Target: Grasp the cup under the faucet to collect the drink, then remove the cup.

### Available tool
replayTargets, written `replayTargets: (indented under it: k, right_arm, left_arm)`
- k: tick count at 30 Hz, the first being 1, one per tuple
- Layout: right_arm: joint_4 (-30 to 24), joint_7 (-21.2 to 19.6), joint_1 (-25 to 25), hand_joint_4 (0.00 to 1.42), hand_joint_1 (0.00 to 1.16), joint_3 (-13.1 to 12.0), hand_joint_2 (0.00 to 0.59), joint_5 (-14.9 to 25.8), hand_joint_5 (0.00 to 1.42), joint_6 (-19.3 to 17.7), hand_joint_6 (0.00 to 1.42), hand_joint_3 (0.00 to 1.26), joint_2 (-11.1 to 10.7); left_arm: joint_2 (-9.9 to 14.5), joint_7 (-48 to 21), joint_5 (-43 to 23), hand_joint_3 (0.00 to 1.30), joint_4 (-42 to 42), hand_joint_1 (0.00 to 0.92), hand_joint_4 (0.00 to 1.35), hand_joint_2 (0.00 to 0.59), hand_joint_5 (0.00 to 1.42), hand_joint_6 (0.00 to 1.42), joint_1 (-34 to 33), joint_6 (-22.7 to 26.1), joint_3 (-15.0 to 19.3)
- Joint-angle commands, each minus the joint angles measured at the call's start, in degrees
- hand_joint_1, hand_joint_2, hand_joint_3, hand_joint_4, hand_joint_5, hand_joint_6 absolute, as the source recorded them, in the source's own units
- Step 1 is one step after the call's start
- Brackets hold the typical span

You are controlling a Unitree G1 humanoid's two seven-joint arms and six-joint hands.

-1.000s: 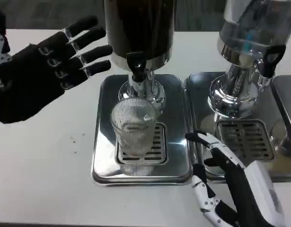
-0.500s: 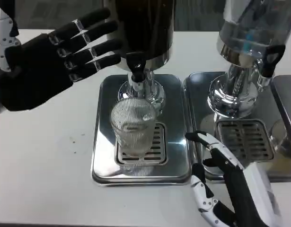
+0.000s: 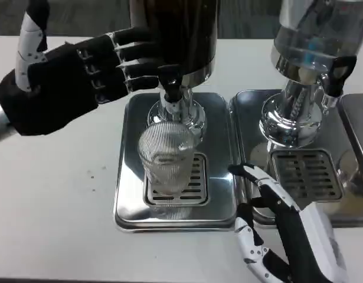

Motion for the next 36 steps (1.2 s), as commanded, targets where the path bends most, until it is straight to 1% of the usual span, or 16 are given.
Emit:
replayTargets:
  k: [1, 7, 11, 16, 25, 36]
  right_arm:
    - [0.34, -0.93, 0.03, 0.16, 0.48, 0.12, 0.571, 0.50, 0.18, -0.25, 0.38, 0.25, 0.48]
    - [0.67, -1.26, 0.26, 0.17, 0.46, 0.24, 0.563, 0.71, 0.18, -0.33, 0.37, 0.26, 0.66]
    - [0.81, -1.61, 0.55, 0.17, 0.46, 0.41, 0.563, 0.67, 0.18, -0.39, 0.37, 0.26, 0.78]
    - [0.82, -1.62, 0.76, 0.17, 0.46, 0.31, 0.563, 0.87, 0.18, -0.32, 0.37, 0.26, 1.10]
    - [0.93, -1.92, 1.26, 0.17, 0.45, 0.40, 0.563, 1.04, 0.18, -0.38, 0.38, 0.27, 1.55]
    - [0.83, -2.41, 1.76, 0.18, 0.45, 0.50, 0.563, 1.14, 0.19, -0.21, 0.37, 0.27, 1.88]
  left_arm:
    - [-0.99, 1.07, 1.72, 0.24, -0.55, 0.000, 0.17, 0.057, 0.19, 0.12, -0.91, -2.70, -0.76]
    - [-2.02, 2.08, 2.66, 0.22, -0.13, 0.000, 0.15, 0.058, 0.18, 0.12, -1.43, -4.44, -0.91]
    - [-2.61, 2.61, 2.93, 0.22, 0.05, 0.000, 0.12, 0.058, 0.15, 0.11, -1.55, -5.02, -1.34]
    - [-3.26, 2.99, 3.15, 0.22, 0.61, 0.000, 0.11, 0.059, 0.14, 0.11, -1.76, -5.68, -1.92]
    - [-5.26, 2.92, 3.73, 0.21, 1.15, 0.000, 0.10, 0.059, 0.13, 0.09, -2.68, -6.56, -3.09]
    - [-7.07, 4.17, 4.96, 0.22, 2.53, 0.000, 0.11, 0.063, 0.13, 0.09, -3.93, -8.41, -3.07]
